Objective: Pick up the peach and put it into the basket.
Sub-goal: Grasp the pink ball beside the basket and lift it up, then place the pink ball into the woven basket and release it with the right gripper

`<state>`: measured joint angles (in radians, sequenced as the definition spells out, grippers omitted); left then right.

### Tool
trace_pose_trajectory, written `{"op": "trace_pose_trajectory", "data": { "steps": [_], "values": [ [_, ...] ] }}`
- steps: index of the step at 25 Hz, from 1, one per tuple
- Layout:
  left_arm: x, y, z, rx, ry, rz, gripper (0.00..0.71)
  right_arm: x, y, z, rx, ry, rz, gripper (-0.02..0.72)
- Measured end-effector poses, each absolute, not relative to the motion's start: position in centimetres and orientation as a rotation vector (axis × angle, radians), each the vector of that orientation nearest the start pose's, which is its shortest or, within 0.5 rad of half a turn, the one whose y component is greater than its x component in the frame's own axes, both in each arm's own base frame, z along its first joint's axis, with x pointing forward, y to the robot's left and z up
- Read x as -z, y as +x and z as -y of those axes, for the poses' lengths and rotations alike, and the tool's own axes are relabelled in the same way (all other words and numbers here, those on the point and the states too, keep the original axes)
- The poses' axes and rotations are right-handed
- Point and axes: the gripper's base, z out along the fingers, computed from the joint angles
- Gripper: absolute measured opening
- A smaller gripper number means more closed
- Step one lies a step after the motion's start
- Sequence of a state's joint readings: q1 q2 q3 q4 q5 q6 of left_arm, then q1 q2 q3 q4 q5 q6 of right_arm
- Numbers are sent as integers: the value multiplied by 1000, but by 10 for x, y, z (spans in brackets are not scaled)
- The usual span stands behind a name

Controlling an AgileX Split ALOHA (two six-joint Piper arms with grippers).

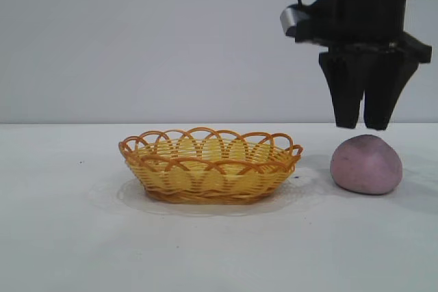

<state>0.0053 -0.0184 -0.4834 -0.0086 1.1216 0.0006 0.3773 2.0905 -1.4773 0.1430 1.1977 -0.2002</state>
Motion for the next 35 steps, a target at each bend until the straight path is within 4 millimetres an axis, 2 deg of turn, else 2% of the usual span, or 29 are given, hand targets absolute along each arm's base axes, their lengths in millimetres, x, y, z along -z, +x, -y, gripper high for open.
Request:
{"op": "trace_pose_trajectory", "data": {
  "steps": [3,6,9,14,16,18,22,28,31,35],
  "values": [
    [-268,-8,1,7,-4,-2103,533,-153,356,-154,-184,-844,-3192,0],
    [-268,-8,1,7,-4,-2103,533,-162,356,-153,-181,-844,-3172,0],
    [-268,-8,1,7,-4,-2103,533,-185,353,-152,-183,-838,-3112,0],
    [-268,-8,1,7,-4,-2103,533,-246,337,-149,-261,-799,-2963,0],
    [-268,-8,1,7,-4,-2103,533,-261,329,-154,-303,-808,-2921,0],
    [-268,-8,1,7,-4,-2103,533,-267,322,-165,-326,-849,-2892,0],
    [-268,-8,1,7,-4,-2103,533,-264,308,-201,-350,-978,-2819,0],
    [-268,-8,1,7,-4,-2103,533,-239,301,-249,-396,-1074,-2712,0],
    [-268,-8,1,7,-4,-2103,533,-221,303,-265,-396,-1101,-2709,0],
    [-268,-8,1,7,-4,-2103,533,-196,307,-275,-386,-1121,-2746,0]
  ]
}}
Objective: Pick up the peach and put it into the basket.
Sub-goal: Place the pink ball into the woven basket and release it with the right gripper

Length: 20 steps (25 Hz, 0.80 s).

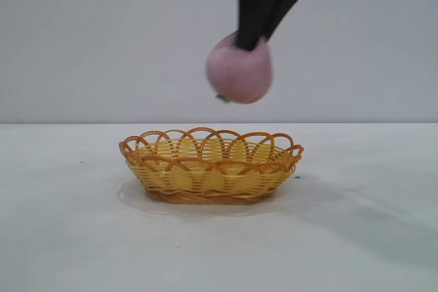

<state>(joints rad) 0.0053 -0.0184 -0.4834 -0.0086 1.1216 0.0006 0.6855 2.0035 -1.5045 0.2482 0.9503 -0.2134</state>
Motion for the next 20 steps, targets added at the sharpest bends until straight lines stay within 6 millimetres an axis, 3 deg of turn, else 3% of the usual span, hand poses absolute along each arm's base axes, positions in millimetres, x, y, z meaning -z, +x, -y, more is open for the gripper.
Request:
{"op": "trace_pose_trajectory", "data": {
  "steps": [2,3,4,14,15,19,20],
  "values": [
    [-268,-8,1,7,-4,-2103,533,-186,309,-276,-373,-1127,-2764,0],
    [-268,-8,1,7,-4,-2103,533,-181,310,-276,-366,-1132,-2774,54],
    [-268,-8,1,7,-4,-2103,533,-178,310,-276,-360,-1136,-2780,54],
    [-268,-8,1,7,-4,-2103,533,-178,311,-276,-349,-1139,-2771,480],
    [-268,-8,1,7,-4,-2103,533,-181,311,-275,-343,-1142,-2761,505],
    [-268,-8,1,7,-4,-2103,533,-203,313,-266,-286,-1140,-2698,491],
    [-268,-8,1,7,-4,-2103,533,-208,317,-260,-278,-1119,-2691,531]
  ]
}}
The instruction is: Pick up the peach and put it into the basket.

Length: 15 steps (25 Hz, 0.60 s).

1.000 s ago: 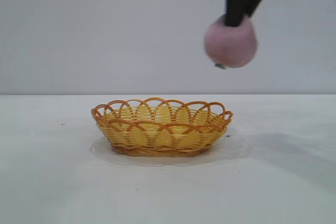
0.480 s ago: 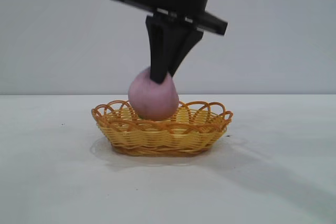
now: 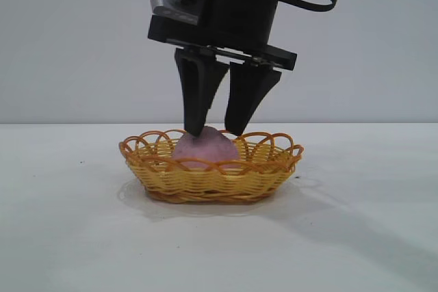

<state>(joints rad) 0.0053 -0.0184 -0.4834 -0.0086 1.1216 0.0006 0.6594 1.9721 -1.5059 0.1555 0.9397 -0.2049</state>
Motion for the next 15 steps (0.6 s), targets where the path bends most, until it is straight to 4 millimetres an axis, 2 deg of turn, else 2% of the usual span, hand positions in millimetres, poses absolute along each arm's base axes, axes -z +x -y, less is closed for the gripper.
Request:
{"op": "trace_pose_trajectory", "data": {
  "steps": [2,5,10,15],
  "values": [
    [-268,-8,1,7,-4,-2103,533,-219,327,-244,-266,-1054,-2679,517],
    [-268,-8,1,7,-4,-2103,533,-224,349,-209,-244,-898,-2716,517],
    [-268,-8,1,7,-4,-2103,533,-225,384,-134,-244,-563,-2790,517],
    [-268,-8,1,7,-4,-2103,533,-225,397,-65,-212,-325,-2857,517]
  ]
}}
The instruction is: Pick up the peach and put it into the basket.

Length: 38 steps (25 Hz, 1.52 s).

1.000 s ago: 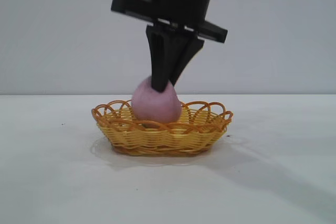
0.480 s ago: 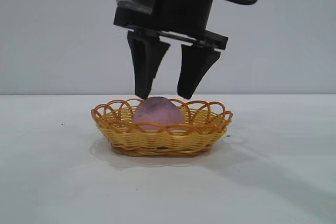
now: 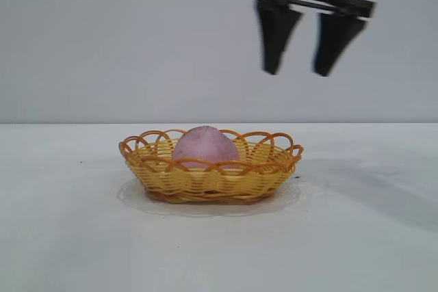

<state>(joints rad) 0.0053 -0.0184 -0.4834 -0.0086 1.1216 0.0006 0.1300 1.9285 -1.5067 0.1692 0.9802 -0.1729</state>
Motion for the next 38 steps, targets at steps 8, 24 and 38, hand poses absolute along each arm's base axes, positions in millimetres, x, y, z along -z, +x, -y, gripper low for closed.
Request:
{"op": "trace_pose_trajectory", "data": {
  "steps": [8,24,38],
  "values": [
    [-268,-8,1,7,-4,-2103,533,-239,389,-18,-203,-179,-2927,517],
    [-268,-8,1,7,-4,-2103,533,-307,290,-21,-263,-179,-2839,517],
    [-268,-8,1,7,-4,-2103,533,-356,162,-9,-78,-156,-2642,517]
  ]
}}
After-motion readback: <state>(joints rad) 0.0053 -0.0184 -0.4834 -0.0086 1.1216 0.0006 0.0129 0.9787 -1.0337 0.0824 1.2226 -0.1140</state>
